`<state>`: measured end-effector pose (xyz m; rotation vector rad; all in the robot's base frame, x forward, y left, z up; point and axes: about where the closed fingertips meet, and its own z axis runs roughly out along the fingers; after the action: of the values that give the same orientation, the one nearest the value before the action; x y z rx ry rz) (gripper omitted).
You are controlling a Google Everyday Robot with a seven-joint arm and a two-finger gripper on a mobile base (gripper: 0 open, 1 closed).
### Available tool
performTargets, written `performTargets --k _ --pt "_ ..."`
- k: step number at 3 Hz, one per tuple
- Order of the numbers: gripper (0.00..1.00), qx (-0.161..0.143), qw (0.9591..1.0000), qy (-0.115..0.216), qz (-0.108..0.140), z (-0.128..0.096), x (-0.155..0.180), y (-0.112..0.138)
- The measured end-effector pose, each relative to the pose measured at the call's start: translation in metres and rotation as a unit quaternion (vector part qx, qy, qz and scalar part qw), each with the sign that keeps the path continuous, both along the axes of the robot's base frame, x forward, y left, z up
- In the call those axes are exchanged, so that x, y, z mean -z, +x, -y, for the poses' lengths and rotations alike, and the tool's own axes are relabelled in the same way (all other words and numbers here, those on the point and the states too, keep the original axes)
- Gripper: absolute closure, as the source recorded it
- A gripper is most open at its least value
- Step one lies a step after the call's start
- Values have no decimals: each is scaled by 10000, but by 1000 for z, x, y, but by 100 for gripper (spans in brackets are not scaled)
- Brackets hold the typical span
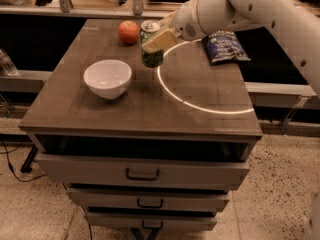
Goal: Pick green can from white bowl and place on counter
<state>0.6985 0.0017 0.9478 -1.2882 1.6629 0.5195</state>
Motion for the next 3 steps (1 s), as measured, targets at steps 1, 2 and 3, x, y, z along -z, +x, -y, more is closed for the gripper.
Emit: performTargets --k 1,2,3 --pt "55 -123 9997 -120 -170 -11 30 -1" --pt "33 -182 9994 -183 -223 -15 43 -3" --pt "2 -176 9993 -258 -205 -11 44 -6"
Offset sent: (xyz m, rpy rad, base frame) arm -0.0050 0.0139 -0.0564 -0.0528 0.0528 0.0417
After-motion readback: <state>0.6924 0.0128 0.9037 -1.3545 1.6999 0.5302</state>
